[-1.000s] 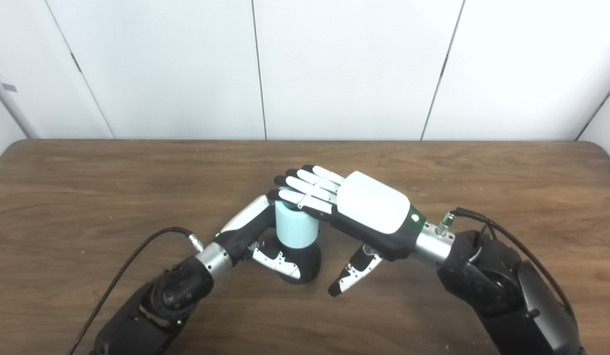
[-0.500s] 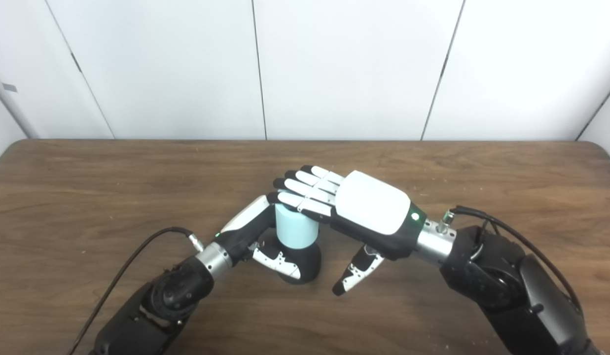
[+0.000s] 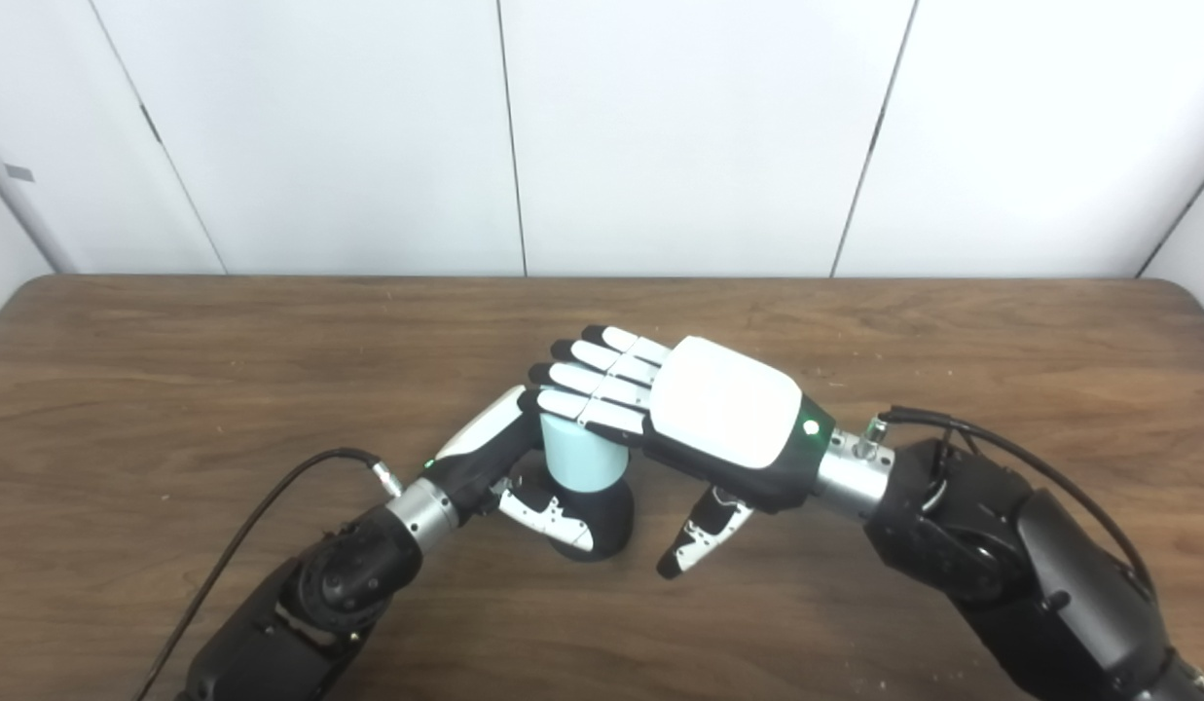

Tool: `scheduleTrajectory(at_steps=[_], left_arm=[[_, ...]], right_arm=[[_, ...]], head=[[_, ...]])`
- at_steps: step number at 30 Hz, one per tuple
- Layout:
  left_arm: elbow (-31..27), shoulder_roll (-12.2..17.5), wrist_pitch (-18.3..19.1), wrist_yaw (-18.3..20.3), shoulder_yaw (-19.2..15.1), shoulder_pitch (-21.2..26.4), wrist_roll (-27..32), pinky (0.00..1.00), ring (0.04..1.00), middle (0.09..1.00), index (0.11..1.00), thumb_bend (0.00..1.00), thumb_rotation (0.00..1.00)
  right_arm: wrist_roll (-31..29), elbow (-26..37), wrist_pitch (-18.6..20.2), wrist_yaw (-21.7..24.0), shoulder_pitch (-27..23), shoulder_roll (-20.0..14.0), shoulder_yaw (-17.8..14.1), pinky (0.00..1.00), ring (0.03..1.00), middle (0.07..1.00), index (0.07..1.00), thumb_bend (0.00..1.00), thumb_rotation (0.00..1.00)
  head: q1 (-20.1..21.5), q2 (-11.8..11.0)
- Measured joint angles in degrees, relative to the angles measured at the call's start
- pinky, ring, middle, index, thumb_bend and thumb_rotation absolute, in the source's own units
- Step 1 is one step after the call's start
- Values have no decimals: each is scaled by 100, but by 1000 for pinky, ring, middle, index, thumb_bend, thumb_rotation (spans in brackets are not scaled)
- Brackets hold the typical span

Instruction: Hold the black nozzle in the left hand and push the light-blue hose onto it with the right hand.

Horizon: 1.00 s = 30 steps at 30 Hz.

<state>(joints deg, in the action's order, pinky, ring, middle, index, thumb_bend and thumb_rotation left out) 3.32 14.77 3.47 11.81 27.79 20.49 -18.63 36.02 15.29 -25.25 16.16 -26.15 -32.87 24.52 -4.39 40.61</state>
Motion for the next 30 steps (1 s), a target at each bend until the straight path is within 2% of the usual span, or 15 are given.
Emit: scheduleTrajectory(at_steps=[30], left_arm=[[-11,-2,0,17,20,2,0,280,358,478,483,526,0]], right_arm=[[262,9,-42,-610,164,-170,156,1000,984,954,918,742,172]], head=[[-9,18]])
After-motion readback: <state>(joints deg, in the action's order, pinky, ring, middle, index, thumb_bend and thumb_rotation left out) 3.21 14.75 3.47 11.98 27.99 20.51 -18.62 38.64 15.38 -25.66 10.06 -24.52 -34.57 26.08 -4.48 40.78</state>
